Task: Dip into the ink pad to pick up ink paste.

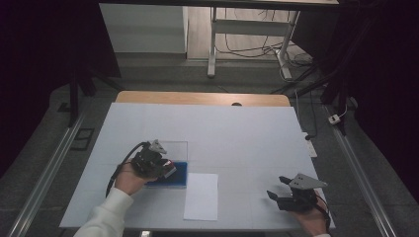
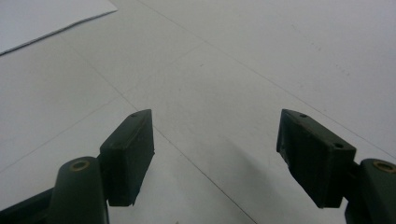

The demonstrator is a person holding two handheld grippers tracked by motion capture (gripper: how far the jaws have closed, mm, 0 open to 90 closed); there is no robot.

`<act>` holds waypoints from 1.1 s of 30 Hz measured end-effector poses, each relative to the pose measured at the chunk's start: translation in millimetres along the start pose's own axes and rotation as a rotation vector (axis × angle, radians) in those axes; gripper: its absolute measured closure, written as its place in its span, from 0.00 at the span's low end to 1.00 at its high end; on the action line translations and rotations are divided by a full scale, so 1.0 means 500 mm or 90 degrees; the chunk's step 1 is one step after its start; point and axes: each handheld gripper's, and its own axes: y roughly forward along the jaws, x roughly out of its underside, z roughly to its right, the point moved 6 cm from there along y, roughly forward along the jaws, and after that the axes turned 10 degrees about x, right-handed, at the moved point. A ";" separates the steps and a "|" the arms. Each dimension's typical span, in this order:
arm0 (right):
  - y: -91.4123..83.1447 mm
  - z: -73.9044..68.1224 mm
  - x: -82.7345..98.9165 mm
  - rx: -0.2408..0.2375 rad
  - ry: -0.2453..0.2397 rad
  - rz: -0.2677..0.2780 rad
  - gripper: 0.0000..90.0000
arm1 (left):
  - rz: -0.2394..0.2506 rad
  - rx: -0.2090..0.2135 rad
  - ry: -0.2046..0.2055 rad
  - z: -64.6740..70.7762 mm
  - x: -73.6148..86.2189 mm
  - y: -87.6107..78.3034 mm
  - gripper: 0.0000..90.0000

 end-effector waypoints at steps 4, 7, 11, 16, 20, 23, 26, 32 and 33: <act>0.000 -0.002 -0.001 -0.002 -0.003 0.001 0.30 | 0.020 -0.003 0.003 0.003 0.000 -0.023 0.78; 0.001 -0.003 -0.001 -0.003 -0.005 0.001 0.30 | 0.038 -0.002 0.001 0.003 0.002 -0.041 0.78; 0.002 -0.003 0.000 -0.001 -0.006 0.000 0.30 | 0.063 -0.003 -0.001 0.000 0.002 -0.067 0.78; 0.002 -0.003 -0.001 -0.001 -0.007 0.002 0.30 | 0.086 -0.003 -0.002 0.003 -0.002 -0.091 0.78; 0.001 -0.002 0.000 0.000 -0.007 0.000 0.30 | 0.104 0.001 -0.002 0.005 -0.005 -0.107 0.78; 0.000 -0.001 0.000 0.000 -0.005 0.001 0.30 | 0.113 -0.002 -0.001 0.008 -0.006 -0.119 0.78; 0.000 -0.001 0.000 0.002 -0.005 0.001 0.30 | 0.123 -0.002 0.002 0.012 -0.008 -0.132 0.78; 0.002 -0.002 0.000 0.000 -0.005 0.000 0.31 | 0.129 0.002 0.011 0.022 -0.013 -0.140 0.78; 0.002 -0.002 0.001 0.000 -0.006 0.000 0.31 | 0.129 0.003 0.012 0.023 -0.014 -0.139 0.78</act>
